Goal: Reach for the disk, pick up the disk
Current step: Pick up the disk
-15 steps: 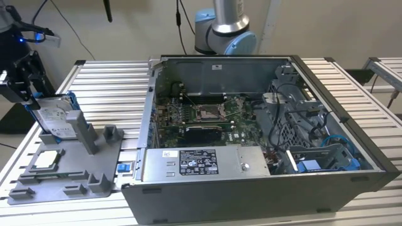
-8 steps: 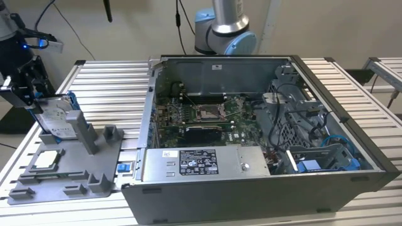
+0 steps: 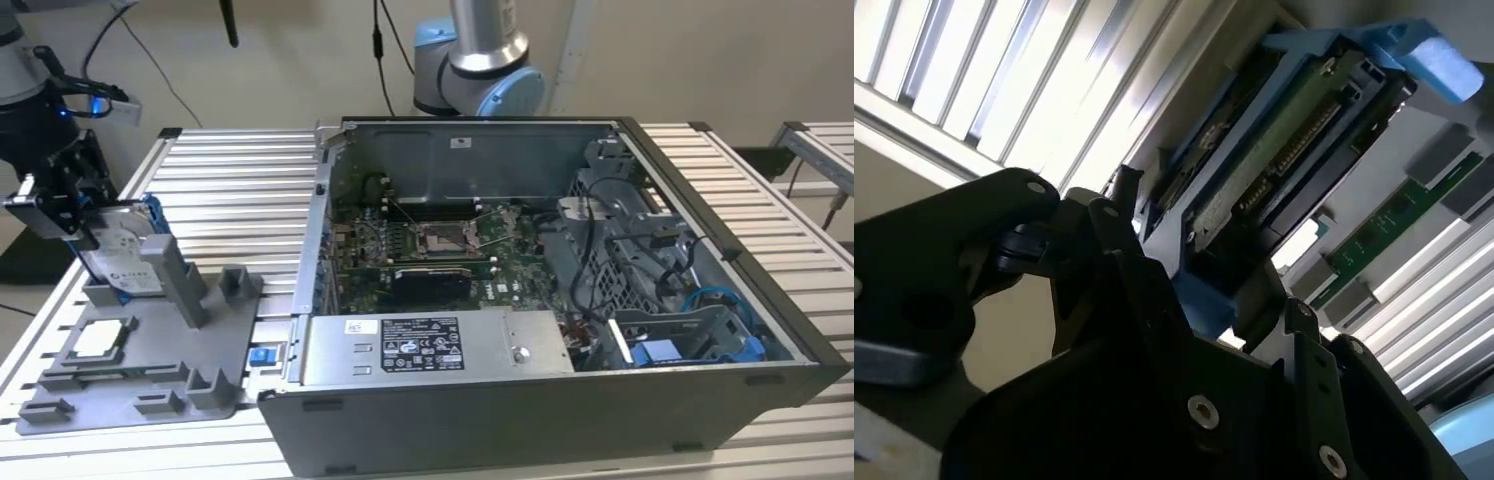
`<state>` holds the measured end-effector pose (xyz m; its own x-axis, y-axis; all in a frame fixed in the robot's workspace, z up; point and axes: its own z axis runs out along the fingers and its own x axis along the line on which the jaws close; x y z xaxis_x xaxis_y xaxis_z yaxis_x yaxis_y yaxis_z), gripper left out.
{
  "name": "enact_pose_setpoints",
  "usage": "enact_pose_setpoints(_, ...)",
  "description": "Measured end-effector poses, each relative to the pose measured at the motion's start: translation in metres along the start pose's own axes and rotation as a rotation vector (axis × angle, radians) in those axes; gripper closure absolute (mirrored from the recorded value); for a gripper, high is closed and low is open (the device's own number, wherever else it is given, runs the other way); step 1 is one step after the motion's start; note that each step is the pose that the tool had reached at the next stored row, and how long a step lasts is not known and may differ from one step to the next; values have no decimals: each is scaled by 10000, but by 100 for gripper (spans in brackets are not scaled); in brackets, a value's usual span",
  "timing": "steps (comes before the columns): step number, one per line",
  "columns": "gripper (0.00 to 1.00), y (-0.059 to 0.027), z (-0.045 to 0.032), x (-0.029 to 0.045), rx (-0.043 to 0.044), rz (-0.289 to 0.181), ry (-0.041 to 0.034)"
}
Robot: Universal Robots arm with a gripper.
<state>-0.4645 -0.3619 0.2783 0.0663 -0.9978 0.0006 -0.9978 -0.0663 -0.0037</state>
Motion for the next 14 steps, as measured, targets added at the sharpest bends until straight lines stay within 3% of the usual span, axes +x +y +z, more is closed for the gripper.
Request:
enact_pose_setpoints(1, 100, 0, 5, 0, -1, 2, 1)
enact_pose_setpoints(14, 100, 0, 41, 1, -3, 9, -4)
